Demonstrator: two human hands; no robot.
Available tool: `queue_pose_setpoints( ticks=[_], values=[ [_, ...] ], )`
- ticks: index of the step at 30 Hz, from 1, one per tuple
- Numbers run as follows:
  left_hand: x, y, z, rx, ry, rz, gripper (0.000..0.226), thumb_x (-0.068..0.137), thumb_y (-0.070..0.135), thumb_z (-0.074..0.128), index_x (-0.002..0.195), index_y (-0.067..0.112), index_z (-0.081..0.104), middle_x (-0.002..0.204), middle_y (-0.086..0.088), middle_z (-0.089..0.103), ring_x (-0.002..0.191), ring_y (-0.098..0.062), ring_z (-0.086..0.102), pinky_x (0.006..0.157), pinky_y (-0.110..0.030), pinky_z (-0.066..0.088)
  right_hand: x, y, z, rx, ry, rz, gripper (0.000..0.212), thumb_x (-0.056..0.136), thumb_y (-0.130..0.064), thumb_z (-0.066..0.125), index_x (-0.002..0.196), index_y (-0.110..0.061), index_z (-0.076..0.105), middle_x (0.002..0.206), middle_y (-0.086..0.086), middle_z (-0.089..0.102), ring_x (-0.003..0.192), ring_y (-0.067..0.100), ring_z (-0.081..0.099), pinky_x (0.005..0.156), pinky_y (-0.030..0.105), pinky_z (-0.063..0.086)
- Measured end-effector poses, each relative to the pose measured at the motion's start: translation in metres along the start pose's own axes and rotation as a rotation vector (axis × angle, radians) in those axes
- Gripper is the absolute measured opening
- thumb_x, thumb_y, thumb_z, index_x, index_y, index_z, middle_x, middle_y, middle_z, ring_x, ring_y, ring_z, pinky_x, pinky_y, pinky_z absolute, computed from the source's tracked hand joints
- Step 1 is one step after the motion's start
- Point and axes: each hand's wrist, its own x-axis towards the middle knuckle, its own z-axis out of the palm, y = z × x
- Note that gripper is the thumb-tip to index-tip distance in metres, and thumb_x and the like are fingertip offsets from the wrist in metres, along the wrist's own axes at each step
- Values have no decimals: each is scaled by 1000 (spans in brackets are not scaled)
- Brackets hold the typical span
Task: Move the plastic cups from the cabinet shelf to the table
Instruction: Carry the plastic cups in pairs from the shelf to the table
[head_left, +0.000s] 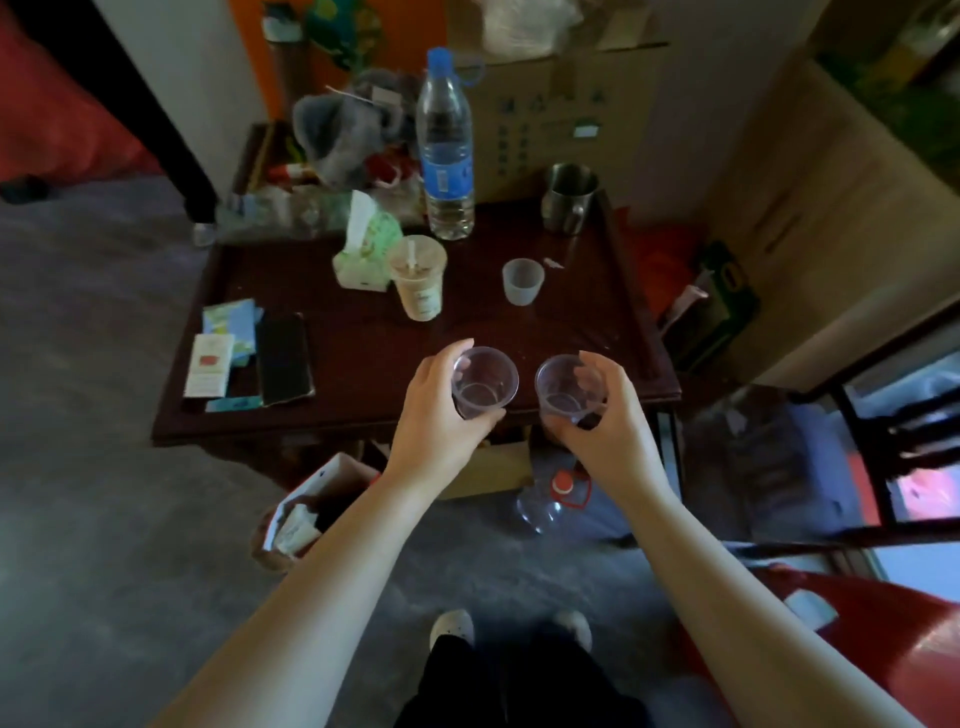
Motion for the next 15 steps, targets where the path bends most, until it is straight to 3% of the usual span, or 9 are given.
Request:
queue_pose_setpoints(
  ticks=[5,10,15],
  values=[
    [45,-4,44,1,-79,-16,74,72,22,78,135,27,39,125,9,48,115,-2,48,89,-9,36,42,35,-17,-57,33,61,73,72,-16,80,134,-26,41,127,-9,54,118,4,51,94,18,43],
    [88,-3,92,29,-108,-49,74,73,13,75,137,18,38,129,1,48,118,-10,49,96,-25,43,91,68,-33,-63,21,90,71,73,-10,77,134,-20,41,127,-2,55,119,7,51,100,33,45],
    [126,-8,135,89,-137,-83,73,75,12,73,137,20,36,131,-1,47,120,-14,48,98,-32,45,138,99,-43,-102,-19,112,71,75,-10,76,135,-18,40,130,2,53,120,8,50,100,32,45]
  ],
)
